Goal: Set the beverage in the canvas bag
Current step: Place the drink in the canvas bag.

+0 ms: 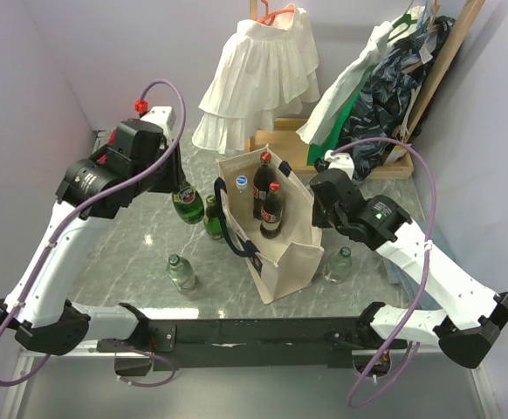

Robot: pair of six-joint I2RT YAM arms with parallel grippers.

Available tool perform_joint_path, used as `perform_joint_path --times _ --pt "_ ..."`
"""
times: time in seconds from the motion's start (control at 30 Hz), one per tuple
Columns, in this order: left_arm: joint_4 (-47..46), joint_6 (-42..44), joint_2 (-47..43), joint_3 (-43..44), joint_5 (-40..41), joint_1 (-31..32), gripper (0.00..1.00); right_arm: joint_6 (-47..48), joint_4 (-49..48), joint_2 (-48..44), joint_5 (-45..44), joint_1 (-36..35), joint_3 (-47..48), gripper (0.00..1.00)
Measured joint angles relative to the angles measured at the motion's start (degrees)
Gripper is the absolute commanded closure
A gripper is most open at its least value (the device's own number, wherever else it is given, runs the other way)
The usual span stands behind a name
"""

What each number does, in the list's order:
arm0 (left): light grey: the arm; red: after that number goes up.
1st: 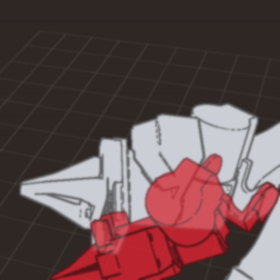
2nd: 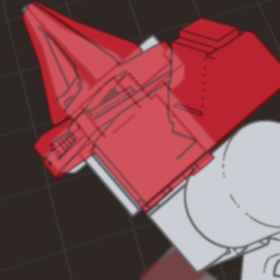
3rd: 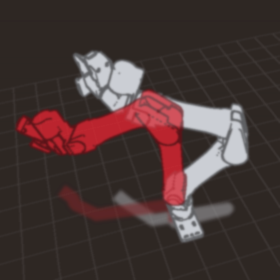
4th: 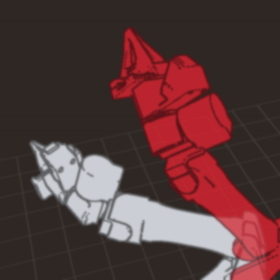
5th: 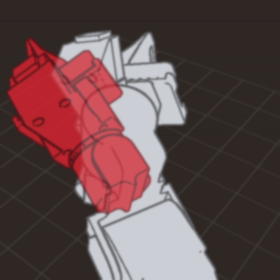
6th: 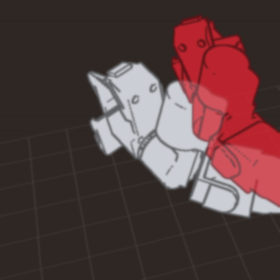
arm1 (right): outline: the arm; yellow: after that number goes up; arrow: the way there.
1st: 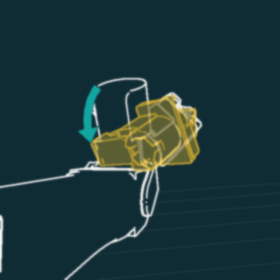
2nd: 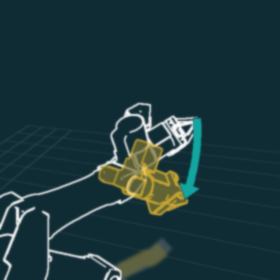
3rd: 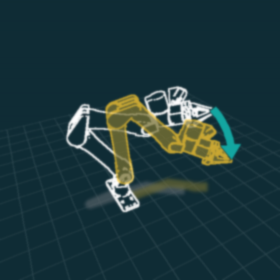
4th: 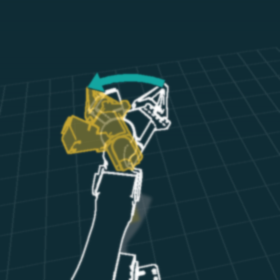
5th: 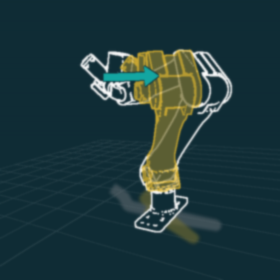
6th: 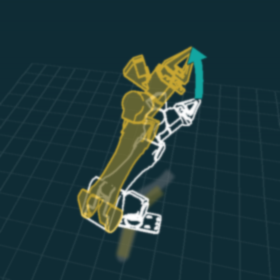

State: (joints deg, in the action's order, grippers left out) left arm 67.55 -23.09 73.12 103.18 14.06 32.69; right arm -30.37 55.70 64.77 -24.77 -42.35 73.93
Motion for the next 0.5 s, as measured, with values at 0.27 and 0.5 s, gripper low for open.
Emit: perform_joint_path --times 0.27,0.5 --pt "-0.3 1.5 0.3 3.3 -0.2 2.1 0.99 0.0 0.0 0.0 0.2 0.0 0.0 1.0" --pt "0.1 2.3 1.4 6.3 -0.2 3.6 0.99 0.0 -0.2 0.0 0.4 0.0 0.0 1.0"
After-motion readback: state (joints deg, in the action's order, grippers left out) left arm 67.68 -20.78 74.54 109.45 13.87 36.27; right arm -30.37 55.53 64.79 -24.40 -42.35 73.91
